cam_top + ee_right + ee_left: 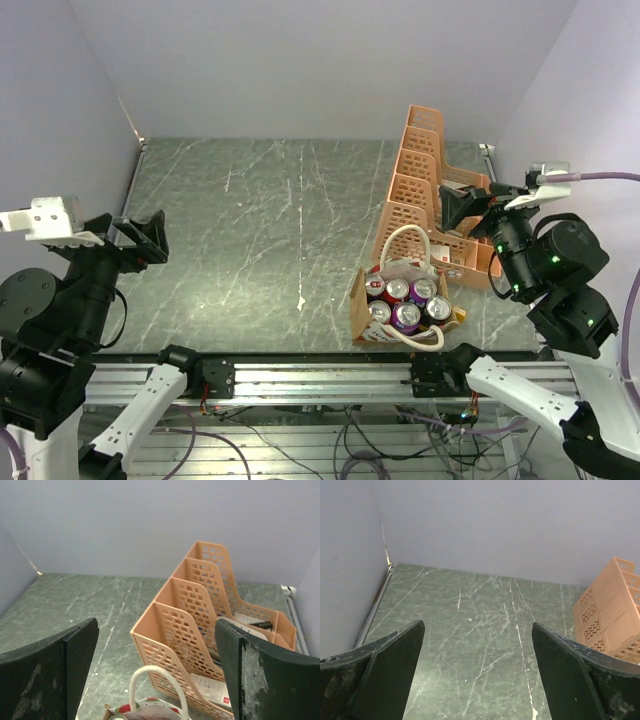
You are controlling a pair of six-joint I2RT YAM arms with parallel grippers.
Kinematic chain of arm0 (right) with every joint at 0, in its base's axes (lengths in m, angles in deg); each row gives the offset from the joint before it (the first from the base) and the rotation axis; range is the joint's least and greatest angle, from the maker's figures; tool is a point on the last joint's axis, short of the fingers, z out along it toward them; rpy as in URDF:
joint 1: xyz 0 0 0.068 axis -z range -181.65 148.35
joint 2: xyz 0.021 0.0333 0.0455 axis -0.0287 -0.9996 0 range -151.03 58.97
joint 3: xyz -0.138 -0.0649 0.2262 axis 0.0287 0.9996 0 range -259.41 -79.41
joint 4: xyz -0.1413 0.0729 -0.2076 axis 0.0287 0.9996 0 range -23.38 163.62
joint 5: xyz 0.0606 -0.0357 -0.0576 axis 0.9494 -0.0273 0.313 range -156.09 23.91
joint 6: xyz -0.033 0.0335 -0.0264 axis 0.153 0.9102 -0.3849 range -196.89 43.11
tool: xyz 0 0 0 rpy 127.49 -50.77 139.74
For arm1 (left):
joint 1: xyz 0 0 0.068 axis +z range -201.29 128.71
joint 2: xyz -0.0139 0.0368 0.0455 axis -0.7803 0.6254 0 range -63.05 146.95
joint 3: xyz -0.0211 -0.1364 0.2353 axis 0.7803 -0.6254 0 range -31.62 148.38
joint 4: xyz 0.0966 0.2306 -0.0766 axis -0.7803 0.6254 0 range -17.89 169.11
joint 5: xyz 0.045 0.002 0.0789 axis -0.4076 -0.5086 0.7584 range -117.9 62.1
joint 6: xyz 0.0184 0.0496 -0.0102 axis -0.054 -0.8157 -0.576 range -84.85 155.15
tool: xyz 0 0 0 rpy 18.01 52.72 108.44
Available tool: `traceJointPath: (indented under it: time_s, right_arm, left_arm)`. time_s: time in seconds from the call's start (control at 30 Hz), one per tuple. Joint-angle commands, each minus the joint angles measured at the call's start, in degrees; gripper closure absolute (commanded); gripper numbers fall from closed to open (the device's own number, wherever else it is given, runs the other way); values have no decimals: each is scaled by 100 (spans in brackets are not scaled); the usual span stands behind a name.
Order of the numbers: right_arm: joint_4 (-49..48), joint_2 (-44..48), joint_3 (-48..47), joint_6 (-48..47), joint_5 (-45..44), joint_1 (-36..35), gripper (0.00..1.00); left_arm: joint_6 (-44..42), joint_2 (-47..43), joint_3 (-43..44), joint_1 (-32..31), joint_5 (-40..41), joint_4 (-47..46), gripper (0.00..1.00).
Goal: Take the beverage out of the canvas bag
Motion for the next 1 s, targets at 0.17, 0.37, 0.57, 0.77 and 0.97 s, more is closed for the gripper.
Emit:
traceJointPath:
  time_s: [0.17, 0.37, 0.57, 0.77, 0.97]
  right_arm:
    - [559, 208, 400, 658, -234, 846, 0]
    - [902, 349, 630, 1078, -395, 1409, 0]
    - [1109, 621, 968, 1279, -41, 1794, 0]
    - [1157, 913, 1380, 1289, 724, 1993, 0]
    - [1326, 1014, 1775, 1474, 1421, 2068, 0]
  left_arm:
    - [291, 74, -720, 180, -327, -290, 2]
    - [570, -73, -1598, 287, -790, -725, 4]
    - [876, 118, -2237, 379, -1569, -912, 4]
    - [2023, 378, -3330, 429, -3330, -2125, 4]
    - [3389, 353, -4709, -178, -4054, -4039, 4]
